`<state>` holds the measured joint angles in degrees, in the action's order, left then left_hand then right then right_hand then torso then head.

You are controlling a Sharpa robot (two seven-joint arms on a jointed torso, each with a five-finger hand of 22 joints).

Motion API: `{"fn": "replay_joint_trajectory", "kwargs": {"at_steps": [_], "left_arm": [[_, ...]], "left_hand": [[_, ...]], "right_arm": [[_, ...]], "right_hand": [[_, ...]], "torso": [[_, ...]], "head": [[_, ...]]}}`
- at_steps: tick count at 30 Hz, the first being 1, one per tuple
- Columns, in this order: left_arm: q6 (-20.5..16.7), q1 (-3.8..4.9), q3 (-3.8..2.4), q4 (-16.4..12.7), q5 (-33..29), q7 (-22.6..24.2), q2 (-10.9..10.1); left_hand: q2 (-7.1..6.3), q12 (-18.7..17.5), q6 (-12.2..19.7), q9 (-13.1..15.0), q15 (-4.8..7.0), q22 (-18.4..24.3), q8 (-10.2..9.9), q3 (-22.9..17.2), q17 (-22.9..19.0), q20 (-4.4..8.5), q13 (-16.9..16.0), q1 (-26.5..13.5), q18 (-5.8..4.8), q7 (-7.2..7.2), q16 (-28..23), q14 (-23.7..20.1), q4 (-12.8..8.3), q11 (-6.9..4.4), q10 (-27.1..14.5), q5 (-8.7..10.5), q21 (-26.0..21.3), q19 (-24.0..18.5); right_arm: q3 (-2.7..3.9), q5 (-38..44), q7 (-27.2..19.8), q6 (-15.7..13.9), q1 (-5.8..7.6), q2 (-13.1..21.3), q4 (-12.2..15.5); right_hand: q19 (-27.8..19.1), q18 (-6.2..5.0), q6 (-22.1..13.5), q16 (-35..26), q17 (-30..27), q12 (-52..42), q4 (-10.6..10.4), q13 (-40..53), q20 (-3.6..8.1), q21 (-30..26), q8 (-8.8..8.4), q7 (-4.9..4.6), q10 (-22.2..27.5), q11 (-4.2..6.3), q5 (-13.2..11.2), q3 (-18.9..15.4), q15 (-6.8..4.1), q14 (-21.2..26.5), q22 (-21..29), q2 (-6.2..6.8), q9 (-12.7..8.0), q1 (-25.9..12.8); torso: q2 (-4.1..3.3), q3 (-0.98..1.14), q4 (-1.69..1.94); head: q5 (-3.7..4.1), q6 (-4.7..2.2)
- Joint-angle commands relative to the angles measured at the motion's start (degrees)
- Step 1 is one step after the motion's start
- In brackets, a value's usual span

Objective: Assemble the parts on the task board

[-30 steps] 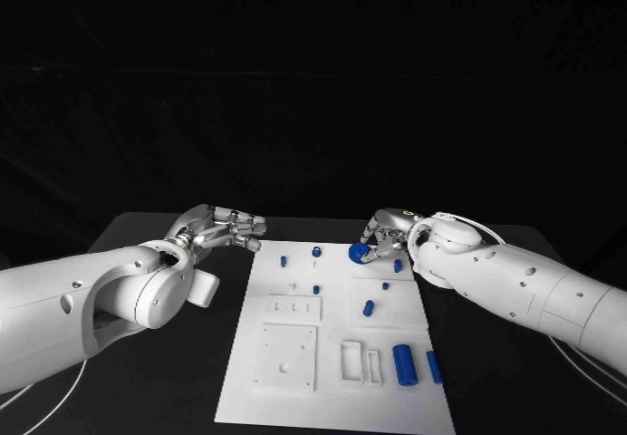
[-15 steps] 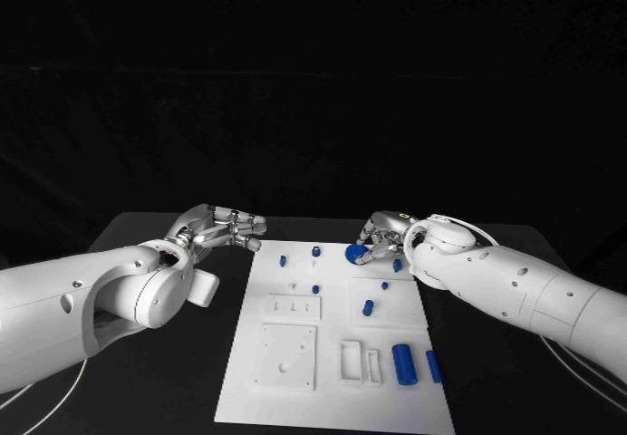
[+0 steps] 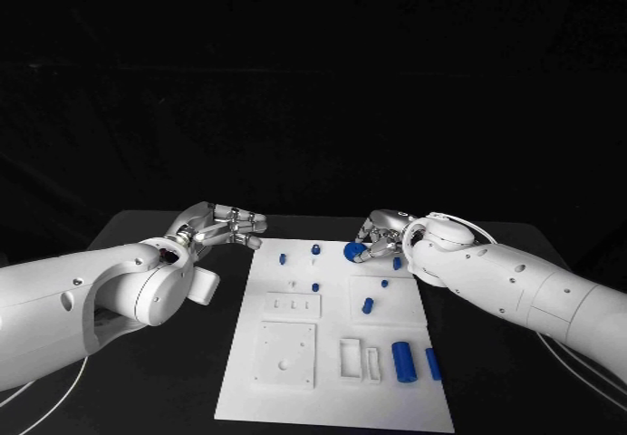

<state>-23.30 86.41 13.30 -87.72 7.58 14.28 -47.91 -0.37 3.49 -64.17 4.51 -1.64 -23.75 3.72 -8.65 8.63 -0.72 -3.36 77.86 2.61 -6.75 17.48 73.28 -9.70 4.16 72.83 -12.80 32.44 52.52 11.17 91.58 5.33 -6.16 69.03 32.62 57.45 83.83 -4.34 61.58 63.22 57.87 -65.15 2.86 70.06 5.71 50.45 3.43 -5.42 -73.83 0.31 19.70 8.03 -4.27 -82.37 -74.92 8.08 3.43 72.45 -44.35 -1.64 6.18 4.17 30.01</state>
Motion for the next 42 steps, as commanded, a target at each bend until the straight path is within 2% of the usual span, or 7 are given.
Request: {"fn": "replay_joint_trajectory", "kwargs": {"at_steps": [1,7,12,16,25,36,42], "left_arm": [[0.88,0.14,-0.05,-0.04,0.14,0.49,0.19],[0.91,0.14,-0.05,-0.03,0.14,0.44,0.21],[0.93,0.14,-0.05,-0.04,0.14,0.4,0.18],[0.93,0.14,-0.05,-0.05,0.14,0.36,0.14],[0.94,0.14,-0.05,-0.09,0.14,0.28,0.09],[1.06,0.14,-0.05,-0.09,0.15,0.13,0.06],[1.09,0.14,-0.05,-0.1,0.15,0.08,0.02]], "left_hand": [[-0.57,-0.07,0.39,-0.08,-0.03,0.06,-0.11,-0.19,-0.06,0.17,-0.04,-0.21,0.23,-0.02,0.13,-0.22,0.23,-0.03,-0.26,0.22,-0.23,0.39],[-0.57,-0.07,0.39,-0.08,-0.03,0.06,-0.11,-0.19,-0.06,0.17,-0.04,-0.21,0.23,-0.02,0.13,-0.22,0.23,-0.03,-0.26,0.22,-0.23,0.39],[-0.57,-0.07,0.39,-0.08,-0.03,0.06,-0.11,-0.19,-0.06,0.17,-0.04,-0.21,0.23,-0.02,0.13,-0.22,0.23,-0.03,-0.26,0.22,-0.23,0.39],[-0.57,-0.07,0.39,-0.08,-0.03,0.06,-0.11,-0.19,-0.06,0.17,-0.04,-0.21,0.23,-0.02,0.13,-0.22,0.23,-0.03,-0.26,0.22,-0.23,0.39],[-0.66,-0.08,0.42,-0.06,-0.03,0.05,-0.11,-0.36,-0.06,0.17,-0.04,-0.05,0.24,-0.02,0.12,-0.25,0.39,-0.02,-0.33,0.23,-0.31,0.41],[-0.66,-0.08,0.42,-0.06,-0.03,0.05,-0.11,-0.36,-0.06,0.17,-0.04,-0.05,0.24,-0.02,0.12,-0.25,0.39,-0.02,-0.33,0.23,-0.31,0.41],[-0.66,-0.08,0.42,-0.06,-0.03,0.05,-0.11,-0.36,-0.06,0.17,-0.04,-0.05,0.24,-0.02,0.12,-0.25,0.39,-0.02,-0.33,0.23,-0.31,0.41]], "right_arm": [[-0.53,0.92,0.24,1.83,-0.37,-0.18,-0.12],[-1.24,2.19,0.94,1.35,-0.56,-0.43,0.1],[-1.49,3.12,1.31,1.25,-0.74,-0.43,0.34],[-1.62,3.76,1.53,1.01,-0.81,-0.36,0.5],[-1.78,4.97,1.78,0.54,-0.9,-0.23,1.02],[-1.81,3.76,1.73,0.29,-0.95,0.1,1.9],[-1.81,2.7,1.75,-0.55,-0.98,0.83,3.5]], "right_hand": [[1.32,-0.1,0.96,0.36,0.15,-0.4,-0.19,0.16,-0.35,0.28,0.11,0.01,-0.63,0.01,0.4,0.31,0.08,-0.52,-6.03,-0.28,0.15,-0.61],[1.25,0.07,2.75,0.4,0.33,-0.61,0.52,0.46,-0.16,0.55,0.11,0.54,-0.76,0.45,2.67,3.87,-0.15,-0.55,-6.04,-0.68,0.15,-0.69],[1.15,0.25,4.41,0.34,0.34,-0.66,3.02,0.64,-0.03,0.7,0.09,0.79,-0.76,0.62,1.47,11.59,-0.27,-0.6,-6.05,-0.54,0.16,-1.76],[1.1,0.33,5.65,0.32,0.36,-0.78,4.75,0.78,0.05,0.86,0.1,1.12,-0.87,0.75,0.71,14.32,-0.34,-0.6,-6.07,-1.04,0.2,-2.69],[1.04,0.49,7.17,0.37,0.45,-0.87,6.43,0.9,0.14,1.13,0.13,1.47,-1.07,0.86,-1.72,15.67,-0.43,-0.65,-6.09,-2.24,0.24,-3.19],[1.02,0.55,7.71,0.29,0.41,-0.85,6.44,0.92,0.28,1.1,0.16,1.68,-1.14,0.96,-1.85,15.9,-0.58,-0.63,-6.06,-2.49,0.27,-3.84],[1.0,0.55,7.92,0.22,0.36,-0.78,6.39,0.87,0.34,0.95,0.16,1.78,-1.12,1.01,-1.9,15.66,-0.64,-0.6,-6.02,-2.53,0.28,-3.89]], "torso": [[-0.03,-0.02,0.03],[0.01,0.01,0.08],[0.06,-0.04,0.03],[0.07,-0.05,-0.02],[0.05,-0.01,0.0],[0.03,-0.01,0.02],[0.06,-0.03,0.04]], "head": [[0.06,0.09],[0.08,0.38],[0.02,0.5],[-0.1,0.49],[-0.2,0.39],[-0.16,0.11],[-0.31,0.05]]}}
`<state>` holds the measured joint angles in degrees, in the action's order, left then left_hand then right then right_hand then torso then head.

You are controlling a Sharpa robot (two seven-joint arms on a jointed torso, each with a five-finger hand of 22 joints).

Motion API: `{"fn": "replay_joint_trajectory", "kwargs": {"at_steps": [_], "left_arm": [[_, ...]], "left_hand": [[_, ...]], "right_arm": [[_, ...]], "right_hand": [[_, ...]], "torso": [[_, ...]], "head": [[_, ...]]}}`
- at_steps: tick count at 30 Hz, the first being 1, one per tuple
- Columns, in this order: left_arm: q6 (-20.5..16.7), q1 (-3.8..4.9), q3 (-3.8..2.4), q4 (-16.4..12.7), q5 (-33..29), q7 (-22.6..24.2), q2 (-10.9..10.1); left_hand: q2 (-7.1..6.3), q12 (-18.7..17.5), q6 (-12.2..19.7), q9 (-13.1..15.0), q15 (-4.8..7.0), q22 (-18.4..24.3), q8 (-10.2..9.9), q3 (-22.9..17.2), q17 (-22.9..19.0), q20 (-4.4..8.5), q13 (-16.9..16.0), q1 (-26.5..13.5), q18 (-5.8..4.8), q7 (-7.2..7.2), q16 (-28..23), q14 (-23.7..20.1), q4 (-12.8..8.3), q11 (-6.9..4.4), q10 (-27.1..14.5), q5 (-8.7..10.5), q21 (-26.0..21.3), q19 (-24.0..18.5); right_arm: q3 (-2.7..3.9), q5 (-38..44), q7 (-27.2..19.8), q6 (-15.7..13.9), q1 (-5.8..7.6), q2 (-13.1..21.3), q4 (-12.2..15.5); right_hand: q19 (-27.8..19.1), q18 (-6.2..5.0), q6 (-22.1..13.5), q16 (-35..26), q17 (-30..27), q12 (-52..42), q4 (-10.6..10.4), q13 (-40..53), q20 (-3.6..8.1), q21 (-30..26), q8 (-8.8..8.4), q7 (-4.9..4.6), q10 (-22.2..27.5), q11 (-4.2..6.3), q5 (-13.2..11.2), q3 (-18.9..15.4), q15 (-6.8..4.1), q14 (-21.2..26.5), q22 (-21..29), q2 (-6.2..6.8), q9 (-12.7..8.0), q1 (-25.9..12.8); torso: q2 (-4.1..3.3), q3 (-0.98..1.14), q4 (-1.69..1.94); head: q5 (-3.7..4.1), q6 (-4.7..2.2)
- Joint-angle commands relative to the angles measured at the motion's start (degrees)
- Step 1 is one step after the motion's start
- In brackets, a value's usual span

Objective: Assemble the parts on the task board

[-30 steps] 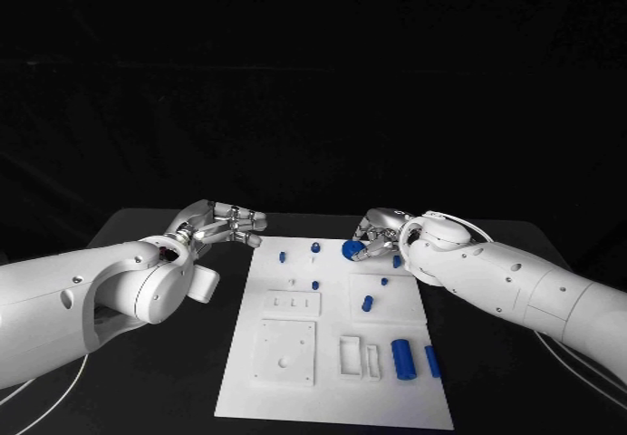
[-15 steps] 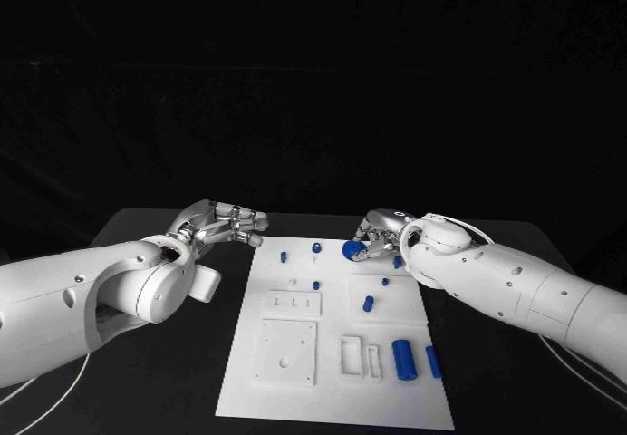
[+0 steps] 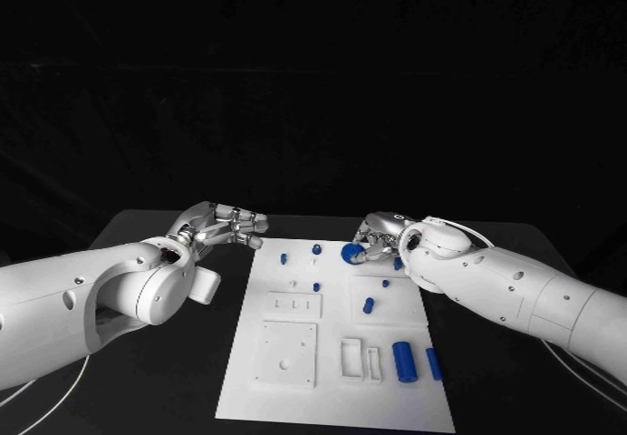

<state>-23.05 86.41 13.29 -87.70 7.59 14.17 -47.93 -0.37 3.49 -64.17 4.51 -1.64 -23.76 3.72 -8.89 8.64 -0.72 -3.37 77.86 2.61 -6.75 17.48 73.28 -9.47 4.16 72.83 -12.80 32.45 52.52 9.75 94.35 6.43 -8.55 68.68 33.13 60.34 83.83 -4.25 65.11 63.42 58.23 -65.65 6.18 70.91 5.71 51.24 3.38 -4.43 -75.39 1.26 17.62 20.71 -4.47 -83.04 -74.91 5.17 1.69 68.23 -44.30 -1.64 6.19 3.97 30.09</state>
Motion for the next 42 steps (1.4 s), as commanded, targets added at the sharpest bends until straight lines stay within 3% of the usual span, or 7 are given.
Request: {"fn": "replay_joint_trajectory", "kwargs": {"at_steps": [1,15,20,28,36,42], "left_arm": [[0.84,0.14,-0.05,-0.13,0.14,0.18,0.02],[0.75,0.15,-0.05,-0.39,0.14,0.1,-0.24],[0.73,0.15,-0.05,-0.44,0.14,0.09,-0.31],[0.67,0.15,-0.05,-0.48,0.14,0.12,-0.38],[0.6,0.15,-0.05,-0.58,0.14,0.11,-0.32],[0.62,0.15,-0.05,-0.59,0.14,0.1,-0.22]], "left_hand": [[-0.66,-0.08,0.42,-0.06,-0.03,0.06,-0.11,-0.12,-0.07,0.17,-0.04,-0.05,0.24,-0.02,0.12,-0.25,0.15,-0.02,-0.33,0.23,-0.31,0.41],[-0.69,-0.08,0.44,-0.07,-0.05,-0.04,-0.12,-0.12,-0.08,0.16,-0.04,-0.04,0.24,-0.03,0.1,-0.27,0.18,0.01,-0.42,0.21,-0.24,0.35],[-0.69,-0.08,0.44,-0.07,-0.05,-0.04,-0.12,-0.12,-0.08,0.16,-0.04,-0.04,0.24,-0.03,0.1,-0.27,0.18,0.01,-0.42,0.21,-0.24,0.35],[-0.69,-0.08,0.44,-0.07,-0.05,-0.04,-0.12,-0.12,-0.08,0.16,-0.04,-0.04,0.24,-0.03,0.1,-0.27,0.18,0.01,-0.42,0.21,-0.24,0.35],[-0.69,-0.08,0.44,-0.07,-0.05,-0.04,-0.12,-0.12,-0.08,0.16,-0.04,-0.04,0.24,-0.03,0.1,-0.27,0.18,0.01,-0.42,0.21,-0.24,0.35],[-0.69,-0.08,0.44,-0.07,-0.05,-0.04,-0.12,-0.12,-0.08,0.16,-0.04,-0.04,0.24,-0.03,0.1,-0.27,0.18,0.01,-0.42,0.21,-0.24,0.35]], "right_arm": [[-0.39,-0.11,0.67,1.72,-0.64,0.42,0.87],[-0.34,2.07,1.85,-1.1,-0.64,2.11,5.75],[-0.33,4.41,2.39,-3.52,-0.67,2.67,8.01],[-0.31,8.57,3.5,-8.9,-0.75,3.38,13.44],[-0.39,11.07,4.42,-9.79,-0.76,0.99,13.42],[-1.23,11.85,4.57,-10.18,-0.76,-1.04,12.17]], "right_hand": [[1.0,0.47,4.38,0.02,0.0,-0.28,3.07,0.02,0.34,0.16,0.21,0.79,0.44,0.07,0.17,2.98,-0.44,0.06,-6.03,0.38,2.02,0.33],[1.07,0.54,5.2,-0.07,-0.02,-0.06,3.19,-0.13,0.47,0.26,0.21,0.98,0.42,0.2,-0.56,3.13,-0.58,0.04,-6.08,0.18,2.04,0.7],[1.16,0.54,5.42,-0.08,-0.02,-0.07,3.15,-0.14,0.53,0.53,0.21,1.04,0.32,0.28,-0.42,3.39,-0.62,0.02,-6.14,0.47,2.04,0.69],[1.31,0.49,5.66,0.08,0.11,-0.14,1.97,-0.07,0.58,1.1,0.2,1.17,0.06,0.37,-0.96,3.57,-0.69,-0.03,-6.25,1.47,2.03,1.07],[1.31,0.55,5.71,-0.01,-0.04,0.03,1.09,-0.16,0.55,1.37,0.2,1.22,0.11,0.38,-1.71,3.59,-0.65,-0.03,-6.3,1.84,2.02,1.42],[1.31,0.55,5.71,-0.04,-0.08,0.11,0.99,-0.22,0.54,1.38,0.2,1.23,0.16,0.39,-1.83,3.64,-0.64,-0.02,-6.3,1.85,2.02,1.45]], "torso": [[0.0,-0.02,0.03],[-0.03,-0.02,-0.03],[-0.03,0.02,0.11],[-0.02,0.0,-0.04],[-0.04,-0.07,0.02],[-0.07,-0.13,0.23]], "head": [[-0.15,0.0],[-0.26,-0.25],[-0.38,-0.23],[-0.59,-0.23],[-0.83,-0.37],[-1.02,-0.31]]}}
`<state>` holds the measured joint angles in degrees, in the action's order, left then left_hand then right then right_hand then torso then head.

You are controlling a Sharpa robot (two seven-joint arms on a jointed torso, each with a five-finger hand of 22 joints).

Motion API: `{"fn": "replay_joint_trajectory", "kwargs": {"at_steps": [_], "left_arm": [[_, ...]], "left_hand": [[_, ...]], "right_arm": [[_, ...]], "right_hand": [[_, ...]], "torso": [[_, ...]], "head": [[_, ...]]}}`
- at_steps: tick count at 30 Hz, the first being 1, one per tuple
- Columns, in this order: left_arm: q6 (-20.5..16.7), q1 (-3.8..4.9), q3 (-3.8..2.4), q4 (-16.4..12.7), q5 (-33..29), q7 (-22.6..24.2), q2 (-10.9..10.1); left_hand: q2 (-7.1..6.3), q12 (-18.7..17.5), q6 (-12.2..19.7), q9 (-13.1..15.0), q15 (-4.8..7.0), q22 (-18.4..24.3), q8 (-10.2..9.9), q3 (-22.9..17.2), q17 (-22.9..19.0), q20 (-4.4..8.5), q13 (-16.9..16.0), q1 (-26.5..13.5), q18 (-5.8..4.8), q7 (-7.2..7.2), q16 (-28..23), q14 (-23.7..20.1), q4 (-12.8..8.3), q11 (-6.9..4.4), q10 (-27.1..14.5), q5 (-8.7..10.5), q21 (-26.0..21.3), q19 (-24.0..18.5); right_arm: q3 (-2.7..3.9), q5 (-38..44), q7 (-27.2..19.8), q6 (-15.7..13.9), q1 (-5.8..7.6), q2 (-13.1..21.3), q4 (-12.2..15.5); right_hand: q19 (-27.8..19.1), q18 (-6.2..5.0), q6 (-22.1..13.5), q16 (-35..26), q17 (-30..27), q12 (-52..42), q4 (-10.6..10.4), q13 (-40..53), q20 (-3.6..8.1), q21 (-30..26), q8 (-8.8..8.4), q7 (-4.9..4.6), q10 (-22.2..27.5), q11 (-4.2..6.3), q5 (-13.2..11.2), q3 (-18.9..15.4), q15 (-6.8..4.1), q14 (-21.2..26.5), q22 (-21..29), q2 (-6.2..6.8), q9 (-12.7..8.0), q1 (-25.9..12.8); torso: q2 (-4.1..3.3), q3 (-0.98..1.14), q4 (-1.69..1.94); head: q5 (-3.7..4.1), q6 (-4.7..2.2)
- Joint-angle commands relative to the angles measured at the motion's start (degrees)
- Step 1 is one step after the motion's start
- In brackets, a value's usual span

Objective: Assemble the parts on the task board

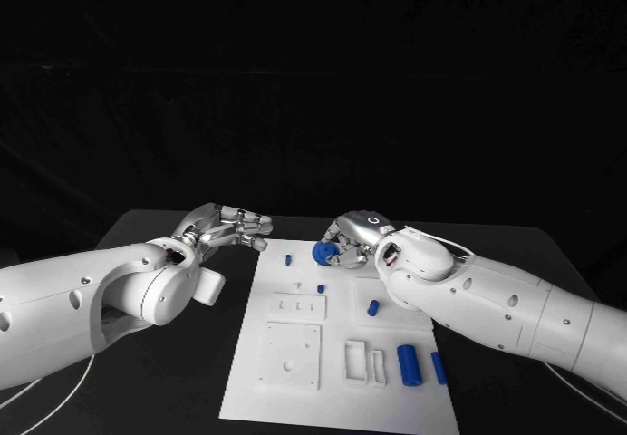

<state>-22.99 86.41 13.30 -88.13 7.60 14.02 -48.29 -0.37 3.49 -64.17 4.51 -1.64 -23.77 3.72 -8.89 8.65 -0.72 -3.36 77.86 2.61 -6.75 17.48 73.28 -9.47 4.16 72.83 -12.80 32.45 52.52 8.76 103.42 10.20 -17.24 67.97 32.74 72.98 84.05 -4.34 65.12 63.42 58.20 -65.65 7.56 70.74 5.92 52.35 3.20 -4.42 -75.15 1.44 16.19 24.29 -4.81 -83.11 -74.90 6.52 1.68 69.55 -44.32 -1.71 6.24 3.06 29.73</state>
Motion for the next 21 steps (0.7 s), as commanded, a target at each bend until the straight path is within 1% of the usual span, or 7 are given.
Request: {"fn": "replay_joint_trajectory", "kwargs": {"at_steps": [1,4,7,9,11,14,21], "left_arm": [[0.57,0.15,-0.06,-0.15,0.14,0.25,0.17],[0.58,0.15,-0.06,-0.11,0.14,0.24,0.24],[0.58,0.15,-0.06,-0.08,0.14,0.25,0.32],[0.61,0.15,-0.06,-0.06,0.14,0.25,0.36],[0.61,0.15,-0.06,-0.04,0.14,0.25,0.37],[0.59,0.15,-0.06,-0.02,0.14,0.25,0.38],[0.62,0.15,-0.06,0.02,0.14,0.25,0.47]], "left_hand": [[-0.69,-0.08,0.44,-0.07,-0.05,-0.03,-0.12,-0.12,-0.08,0.15,-0.04,-0.04,0.25,-0.03,0.1,-0.27,0.18,0.01,-0.42,0.21,-0.25,0.35],[-0.69,-0.08,0.44,-0.07,-0.05,-0.03,-0.12,-0.12,-0.08,0.15,-0.04,-0.04,0.25,-0.03,0.1,-0.27,0.18,0.01,-0.42,0.21,-0.25,0.35],[-0.69,-0.08,0.44,-0.07,-0.05,-0.03,-0.12,-0.12,-0.08,0.15,-0.04,-0.04,0.25,-0.03,0.1,-0.27,0.18,0.01,-0.42,0.21,-0.25,0.35],[-0.69,-0.08,0.44,-0.07,-0.05,-0.03,-0.12,-0.12,-0.08,0.15,-0.04,-0.04,0.25,-0.03,0.1,-0.27,0.18,0.01,-0.42,0.21,-0.25,0.35],[-0.69,-0.08,0.44,-0.07,-0.05,-0.03,-0.12,-0.12,-0.08,0.15,-0.04,-0.04,0.25,-0.03,0.1,-0.27,0.18,0.01,-0.42,0.21,-0.25,0.35],[-0.69,-0.08,0.44,-0.07,-0.05,-0.03,-0.12,-0.12,-0.08,0.15,-0.04,-0.04,0.25,-0.03,0.1,-0.27,0.18,0.01,-0.42,0.21,-0.25,0.35],[-0.69,-0.08,0.44,-0.07,-0.05,-0.03,-0.12,-0.12,-0.08,0.15,-0.04,-0.04,0.25,-0.03,0.1,-0.27,0.18,0.01,-0.42,0.21,-0.25,0.35]], "right_arm": [[-0.4,2.86,0.8,-1.52,-0.04,-0.97,-0.7],[-0.8,3.07,0.8,-1.52,-0.04,-1.87,-1.42],[-1.15,3.21,0.74,-1.42,-0.05,-2.54,-2.08],[-1.55,3.28,0.7,-1.16,-0.05,-2.98,-2.57],[-1.96,3.31,0.69,-0.94,-0.05,-3.27,-2.92],[-2.43,3.41,0.74,-0.71,-0.05,-3.62,-3.43],[-3.0,5.17,1.4,-1.32,-0.06,-4.17,-4.31]], "right_hand": [[1.09,0.64,5.7,-0.03,-0.05,0.11,-0.4,-0.05,0.33,0.28,0.38,1.22,-0.08,0.21,-0.39,0.06,-0.3,0.05,-6.3,0.5,2.04,0.12],[1.08,0.63,5.59,-0.11,-0.14,0.24,-0.44,-0.15,0.34,0.22,0.37,1.17,0.0,0.19,-0.31,0.22,-0.31,0.07,-6.29,0.58,2.03,0.24],[1.09,0.64,5.6,-0.14,-0.18,0.23,-0.51,-0.15,0.32,0.28,0.38,1.18,-0.03,0.19,-0.43,0.25,-0.29,0.07,-6.3,0.62,2.04,0.19],[1.1,0.64,5.62,-0.16,-0.21,0.27,-0.53,-0.19,0.32,0.28,0.38,1.18,-0.02,0.19,-0.46,0.27,-0.3,0.07,-6.3,0.63,2.04,0.21],[1.1,0.64,5.62,-0.16,-0.21,0.27,-0.53,-0.19,0.32,0.28,0.38,1.18,-0.02,0.19,-0.46,0.27,-0.3,0.07,-6.3,0.63,2.04,0.21],[1.12,0.66,5.61,-0.16,-0.22,0.24,-0.55,-0.17,0.32,0.41,0.38,1.19,-0.03,0.19,-0.53,0.24,-0.29,0.06,-6.33,0.63,2.04,0.19],[1.09,0.65,5.5,-0.28,-0.37,0.38,-0.49,-0.28,0.3,0.27,0.38,1.14,0.05,0.18,-0.58,0.26,-0.26,0.08,-6.3,0.66,2.03,0.33]], "torso": [[-0.07,-0.05,0.18],[-0.06,-0.04,0.21],[-0.06,-0.09,0.28],[-0.06,-0.13,0.33],[-0.05,-0.04,0.19],[-0.07,-0.03,0.14],[-0.03,0.02,0.16]], "head": [[-0.18,0.09],[-0.33,0.12],[-0.46,0.18],[-0.6,0.26],[-0.84,0.32],[-0.9,0.29],[-1.02,0.18]]}}
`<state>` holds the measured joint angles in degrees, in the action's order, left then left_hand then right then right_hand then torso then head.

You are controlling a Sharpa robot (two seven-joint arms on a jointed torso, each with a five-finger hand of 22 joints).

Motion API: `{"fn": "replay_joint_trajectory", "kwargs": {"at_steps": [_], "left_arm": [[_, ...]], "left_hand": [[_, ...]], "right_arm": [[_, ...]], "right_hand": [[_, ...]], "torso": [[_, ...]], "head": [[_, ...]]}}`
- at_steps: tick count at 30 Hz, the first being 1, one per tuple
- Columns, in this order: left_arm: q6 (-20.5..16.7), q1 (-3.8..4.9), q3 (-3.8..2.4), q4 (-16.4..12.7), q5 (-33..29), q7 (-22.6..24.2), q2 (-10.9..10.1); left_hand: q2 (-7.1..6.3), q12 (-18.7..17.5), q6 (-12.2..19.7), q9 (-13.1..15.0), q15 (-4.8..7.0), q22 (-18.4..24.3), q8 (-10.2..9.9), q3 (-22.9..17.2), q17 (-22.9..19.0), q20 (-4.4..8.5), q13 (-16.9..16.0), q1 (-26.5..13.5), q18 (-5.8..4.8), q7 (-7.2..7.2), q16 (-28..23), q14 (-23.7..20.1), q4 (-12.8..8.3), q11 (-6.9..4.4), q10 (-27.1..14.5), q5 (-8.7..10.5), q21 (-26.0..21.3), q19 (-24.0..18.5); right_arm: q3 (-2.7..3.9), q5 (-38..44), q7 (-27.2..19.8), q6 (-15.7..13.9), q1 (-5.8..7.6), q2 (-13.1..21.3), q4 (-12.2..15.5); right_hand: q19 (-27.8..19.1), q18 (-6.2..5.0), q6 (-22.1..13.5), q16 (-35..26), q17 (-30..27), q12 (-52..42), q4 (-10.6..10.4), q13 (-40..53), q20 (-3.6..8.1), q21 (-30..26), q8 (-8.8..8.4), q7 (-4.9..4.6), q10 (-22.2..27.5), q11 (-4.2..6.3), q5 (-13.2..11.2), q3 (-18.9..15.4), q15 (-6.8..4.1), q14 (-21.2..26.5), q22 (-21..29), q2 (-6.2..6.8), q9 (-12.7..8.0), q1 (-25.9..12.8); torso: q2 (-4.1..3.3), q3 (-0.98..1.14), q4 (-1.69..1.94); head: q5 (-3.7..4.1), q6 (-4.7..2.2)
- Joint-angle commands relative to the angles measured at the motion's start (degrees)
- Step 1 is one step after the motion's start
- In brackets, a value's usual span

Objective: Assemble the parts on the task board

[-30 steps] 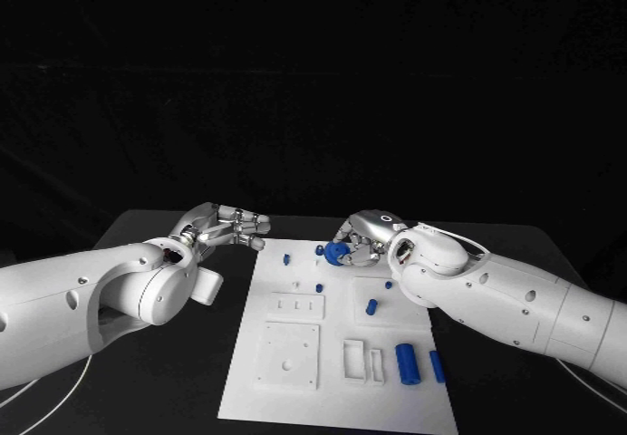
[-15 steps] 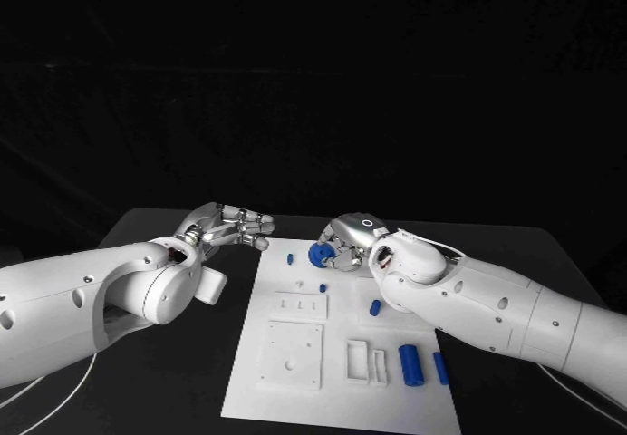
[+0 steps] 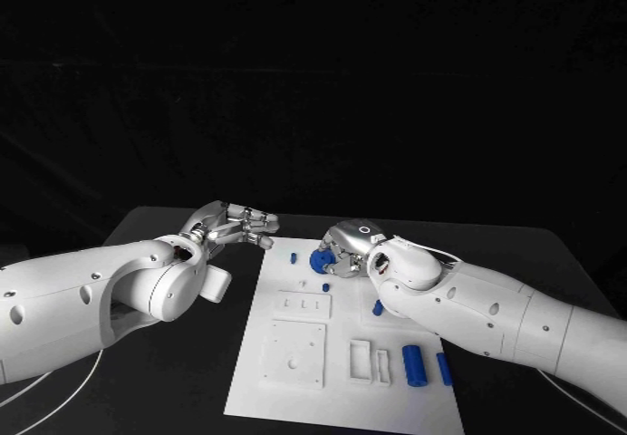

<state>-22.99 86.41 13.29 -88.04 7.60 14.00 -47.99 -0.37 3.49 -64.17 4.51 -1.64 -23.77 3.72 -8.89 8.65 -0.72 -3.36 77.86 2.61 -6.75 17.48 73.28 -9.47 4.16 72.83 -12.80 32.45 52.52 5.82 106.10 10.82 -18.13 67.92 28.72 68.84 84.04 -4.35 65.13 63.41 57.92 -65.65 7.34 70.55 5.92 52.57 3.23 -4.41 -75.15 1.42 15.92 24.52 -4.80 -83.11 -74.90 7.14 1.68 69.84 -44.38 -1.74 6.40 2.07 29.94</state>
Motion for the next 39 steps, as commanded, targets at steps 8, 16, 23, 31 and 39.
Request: {"fn": "replay_joint_trajectory", "kwargs": {"at_steps": [8,16,23,31,39], "left_arm": [[0.58,0.15,-0.05,-0.03,0.13,0.29,0.27],[0.6,0.15,-0.05,0.04,0.13,0.28,0.42],[0.65,0.15,-0.05,0.08,0.13,0.25,0.5],[0.66,0.15,-0.06,0.11,0.13,0.25,0.55],[0.74,0.15,-0.06,0.13,0.13,0.21,0.5]], "left_hand": [[-0.69,-0.08,0.44,-0.07,-0.05,-0.03,-0.12,-0.12,-0.08,0.15,-0.04,-0.04,0.24,-0.03,0.1,-0.27,0.18,0.01,-0.42,0.21,-0.25,0.35],[-0.69,-0.08,0.44,-0.07,-0.05,-0.03,-0.12,-0.12,-0.08,0.15,-0.04,-0.04,0.24,-0.03,0.1,-0.27,0.18,0.01,-0.42,0.21,-0.25,0.35],[-0.69,-0.08,0.44,-0.07,-0.05,-0.03,-0.12,-0.12,-0.08,0.15,-0.04,-0.04,0.24,-0.03,0.1,-0.27,0.18,0.01,-0.42,0.21,-0.25,0.35],[-0.69,-0.08,0.44,-0.07,-0.05,-0.03,-0.12,-0.12,-0.08,0.15,-0.04,-0.04,0.24,-0.03,0.1,-0.27,0.18,0.01,-0.42,0.21,-0.25,0.35],[-0.75,-0.09,0.68,-0.09,-0.11,-0.12,-0.13,-0.09,-0.12,0.09,-0.04,-0.3,0.26,-0.09,0.08,-0.27,0.31,0.1,-0.68,0.32,-0.34,0.31]], "right_arm": [[-0.38,3.59,1.68,-0.51,0.0,-0.7,-1.05],[-0.74,3.72,1.89,-0.99,0.0,-1.48,-1.93],[-0.92,3.57,2.08,-0.87,0.0,-2.14,-2.86],[-1.02,2.72,1.89,-1.0,0.02,-2.69,-3.51],[-1.06,-0.58,1.43,0.66,0.11,-2.71,-4.15]], "right_hand": [[1.13,0.7,5.56,-0.31,-0.19,0.42,-0.25,-0.17,0.24,0.24,0.34,1.13,0.0,0.18,-0.85,0.53,-0.23,0.06,-6.35,0.2,2.03,0.08],[1.08,0.66,4.92,-0.5,-0.41,0.75,-0.23,-0.46,0.21,0.05,0.34,0.93,0.23,0.03,-1.15,0.93,-0.17,0.1,-6.32,0.37,1.99,0.05],[1.03,0.54,3.34,-0.8,-0.71,1.24,-0.46,-0.95,0.07,-0.21,0.29,0.48,0.55,-0.29,-1.83,1.36,-0.03,0.16,-6.27,0.87,1.92,-0.2],[1.03,0.19,-0.31,-1.06,-0.9,1.8,-1.24,-1.64,-0.26,-0.57,0.28,-0.43,1.01,-0.8,-2.5,1.64,0.29,0.2,-6.22,1.92,1.85,-0.54],[1.07,0.02,-3.94,-1.19,-0.75,2.51,-7.52,-2.36,-0.05,-1.05,0.3,-0.46,1.7,-0.55,-3.72,0.43,0.04,0.32,-6.15,2.25,1.88,-8.96]], "torso": [[0.01,0.11,-0.1],[-0.02,0.1,-0.08],[0.03,0.04,-0.08],[0.02,0.06,-0.08],[0.02,0.05,-0.18]], "head": [[-0.22,-0.3],[-0.37,-0.41],[-0.36,-0.5],[-0.5,-0.61],[-0.68,-0.61]]}}
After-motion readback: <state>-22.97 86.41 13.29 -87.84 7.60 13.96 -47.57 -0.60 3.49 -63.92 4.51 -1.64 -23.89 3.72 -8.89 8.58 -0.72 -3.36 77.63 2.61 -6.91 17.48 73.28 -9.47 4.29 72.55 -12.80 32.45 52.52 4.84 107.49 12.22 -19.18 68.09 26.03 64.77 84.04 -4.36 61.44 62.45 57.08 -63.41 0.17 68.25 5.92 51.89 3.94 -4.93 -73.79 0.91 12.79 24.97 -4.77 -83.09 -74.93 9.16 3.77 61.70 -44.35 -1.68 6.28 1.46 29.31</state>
